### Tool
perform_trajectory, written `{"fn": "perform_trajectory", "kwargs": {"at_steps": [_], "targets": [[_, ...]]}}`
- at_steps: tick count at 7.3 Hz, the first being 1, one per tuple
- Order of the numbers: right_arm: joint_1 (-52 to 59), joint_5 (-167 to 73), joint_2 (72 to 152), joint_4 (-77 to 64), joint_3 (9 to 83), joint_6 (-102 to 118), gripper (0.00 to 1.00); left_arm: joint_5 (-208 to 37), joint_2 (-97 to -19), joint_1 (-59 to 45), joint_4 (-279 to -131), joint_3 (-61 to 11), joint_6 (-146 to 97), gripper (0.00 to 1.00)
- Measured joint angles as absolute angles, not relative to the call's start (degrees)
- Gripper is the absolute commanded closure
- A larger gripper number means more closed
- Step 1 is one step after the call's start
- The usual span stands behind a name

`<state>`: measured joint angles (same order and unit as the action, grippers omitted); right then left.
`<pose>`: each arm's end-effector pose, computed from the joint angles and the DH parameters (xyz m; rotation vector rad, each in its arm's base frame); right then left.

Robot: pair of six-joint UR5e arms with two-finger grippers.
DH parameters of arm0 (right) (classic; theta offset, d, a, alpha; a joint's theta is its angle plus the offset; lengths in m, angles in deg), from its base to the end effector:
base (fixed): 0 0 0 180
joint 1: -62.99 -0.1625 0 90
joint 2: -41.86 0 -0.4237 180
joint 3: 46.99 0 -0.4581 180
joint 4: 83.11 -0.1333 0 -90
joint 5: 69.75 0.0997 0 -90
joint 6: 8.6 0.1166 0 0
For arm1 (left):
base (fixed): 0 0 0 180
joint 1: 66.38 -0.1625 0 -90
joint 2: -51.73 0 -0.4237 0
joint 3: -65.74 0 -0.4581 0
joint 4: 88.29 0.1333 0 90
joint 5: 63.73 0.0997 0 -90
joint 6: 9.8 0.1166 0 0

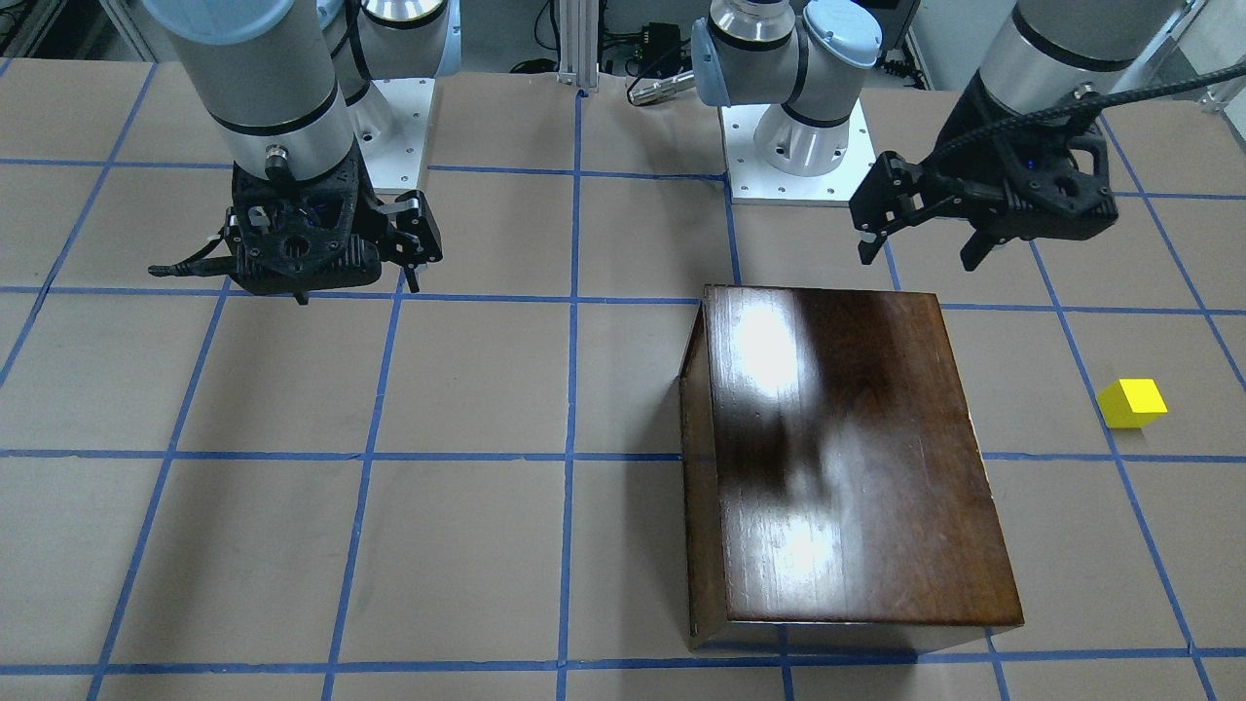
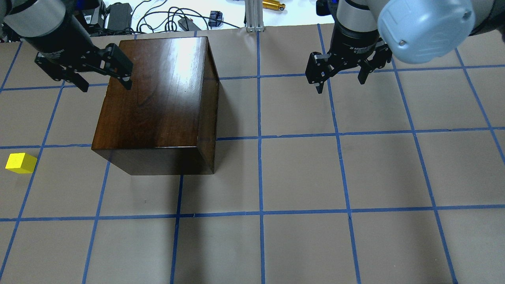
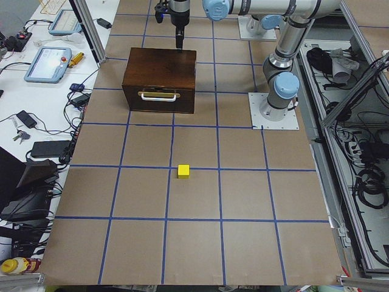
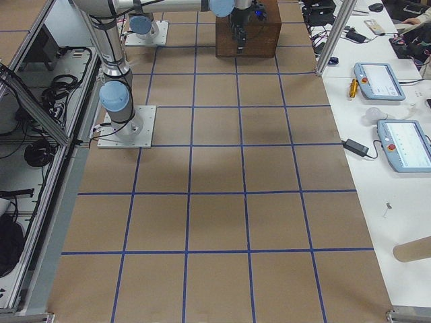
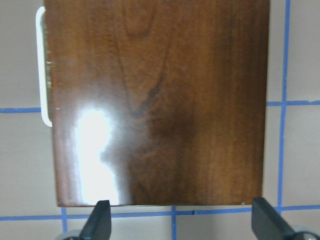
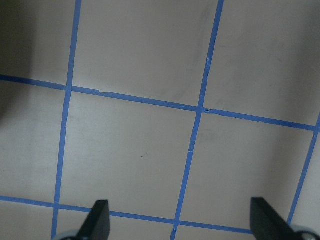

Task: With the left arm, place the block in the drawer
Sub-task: 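Move the left gripper down beside the cabinet toward the drawer handle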

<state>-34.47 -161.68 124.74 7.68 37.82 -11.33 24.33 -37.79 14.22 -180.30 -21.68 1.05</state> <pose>0.2072 -0.5858 0.4490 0.2764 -3.0947 -0.0287 -0.0446 -0.5707 0.4960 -0.0399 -3.1110 0.0373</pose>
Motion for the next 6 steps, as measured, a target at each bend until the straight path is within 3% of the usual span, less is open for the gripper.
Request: {"fn": "perform_trajectory", "kwargs": {"at_steps": [6], "targets": [[-34.5,-161.7,124.7,7.7,37.8,-11.3,0.0,24.2,-38.9,-8.8,-181.8,-21.8,28.0,0.0]]}}
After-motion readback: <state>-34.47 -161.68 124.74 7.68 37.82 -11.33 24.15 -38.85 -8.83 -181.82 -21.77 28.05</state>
